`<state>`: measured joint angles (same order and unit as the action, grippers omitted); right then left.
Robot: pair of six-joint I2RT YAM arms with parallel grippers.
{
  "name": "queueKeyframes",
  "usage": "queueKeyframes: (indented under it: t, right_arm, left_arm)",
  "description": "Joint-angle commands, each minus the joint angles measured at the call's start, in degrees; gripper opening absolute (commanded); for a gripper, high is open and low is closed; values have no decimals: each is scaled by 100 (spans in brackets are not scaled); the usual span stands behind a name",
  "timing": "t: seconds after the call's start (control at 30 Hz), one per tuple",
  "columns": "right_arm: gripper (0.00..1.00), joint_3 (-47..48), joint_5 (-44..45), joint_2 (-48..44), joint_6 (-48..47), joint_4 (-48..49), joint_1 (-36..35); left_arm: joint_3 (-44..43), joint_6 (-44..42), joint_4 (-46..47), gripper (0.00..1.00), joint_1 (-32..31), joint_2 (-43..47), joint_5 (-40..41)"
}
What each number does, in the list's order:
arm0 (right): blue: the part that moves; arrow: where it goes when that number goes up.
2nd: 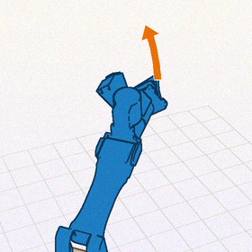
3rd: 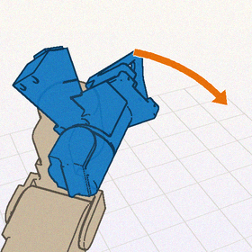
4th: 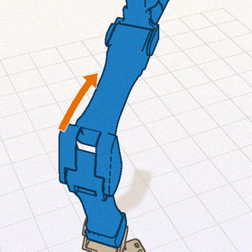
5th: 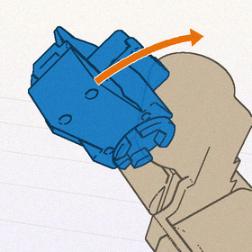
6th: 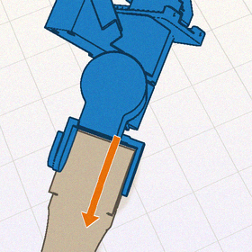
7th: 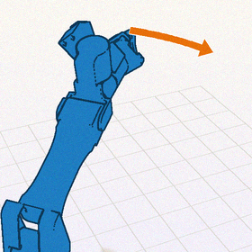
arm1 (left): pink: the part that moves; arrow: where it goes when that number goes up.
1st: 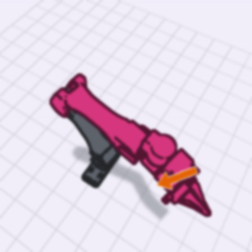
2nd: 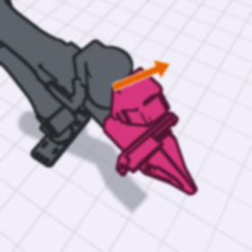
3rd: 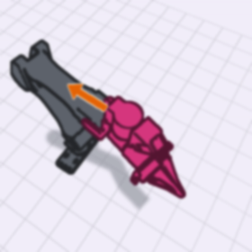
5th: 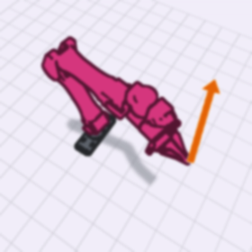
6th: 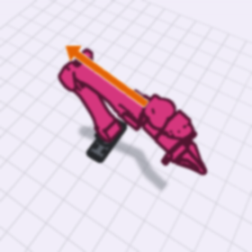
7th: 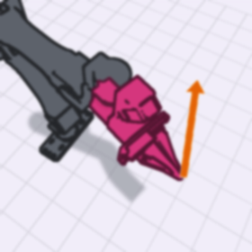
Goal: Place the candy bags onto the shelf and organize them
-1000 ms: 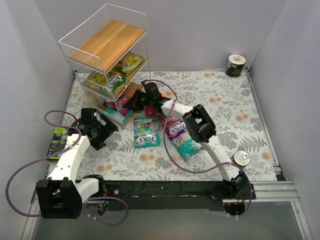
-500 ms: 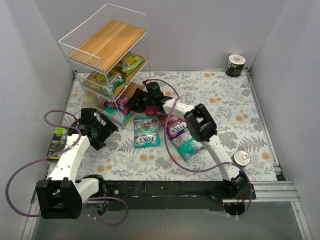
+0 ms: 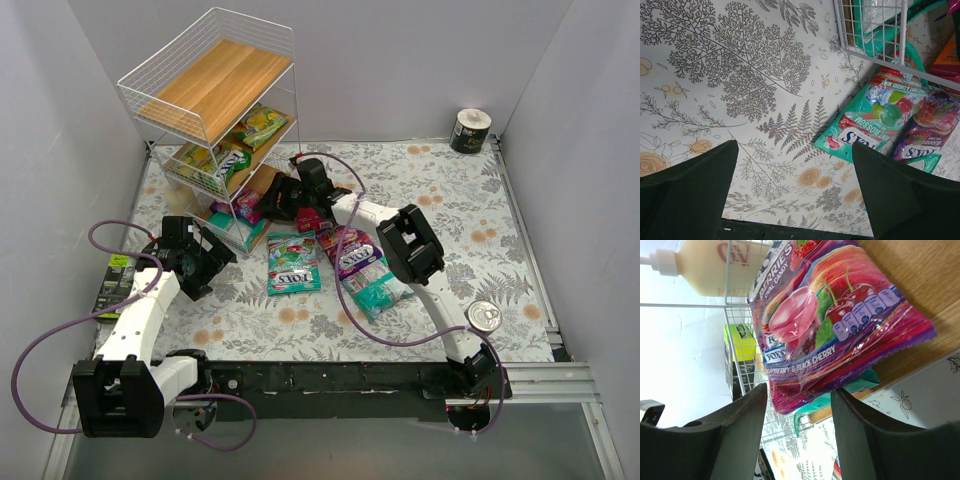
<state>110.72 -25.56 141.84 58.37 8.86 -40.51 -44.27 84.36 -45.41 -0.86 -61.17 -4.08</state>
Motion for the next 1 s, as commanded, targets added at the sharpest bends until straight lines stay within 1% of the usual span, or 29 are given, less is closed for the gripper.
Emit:
queueKeyframes:
  t: [0.0, 0.17, 0.23, 0.3, 0.4, 0.53, 0.67, 0.7, 0.73, 0.77, 0.83, 0.9, 0.93, 0.97]
  right_arm:
    - [62, -172, 86, -543, -107, -78, 61]
    - [63, -480, 192, -727, -168, -253, 175]
    - [63, -760, 244, -833, -282, -271, 228]
    - [63, -937, 393, -1026, -570, -350, 263]
    - [63, -990, 648, -1185, -914, -719, 315]
    - [63, -1175, 763, -1352, -1335, -675, 369]
    - [64, -904, 1114, -1317, -1793, -1236, 421]
    - [64, -746, 1350, -1291, -1933, -1377, 447]
    - [64, -666, 1491, -1230, -2143, -1605, 448]
    - [64, -596, 1641, -1177, -2546, -1720, 456]
    - [63, -236, 2001, -1019, -2996, -2140, 448]
    - [62, -182, 2264, -1000, -3444, -2213, 439]
    - [61, -269, 2362, -1035, -3516, -2196, 439]
    - [61, -322, 2702, -1053, -3595, -2196, 439]
  left_arm:
    - [33, -60, 14, 98, -2, 122, 12]
    - [33, -68, -3, 98, -2, 149, 12]
    - [41, -68, 6, 98, -2, 158, 3]
    - [50, -77, 14, 98, -2, 166, 12]
    - [59, -77, 32, 98, -2, 166, 3]
    - [77, -69, 50, 98, -2, 175, -14]
    - [94, -77, 41, 98, -2, 184, -6]
    - [77, -77, 41, 98, -2, 201, -5]
    - [85, -86, 41, 98, -2, 202, -5]
    - [77, -95, 32, 98, -2, 202, -5]
    - [68, -104, 41, 98, -2, 193, 3]
    - [94, -104, 58, 98, -2, 175, 3]
    - [112, -104, 67, 98, -2, 175, -31]
    - [112, -86, 76, 98, -2, 167, -41]
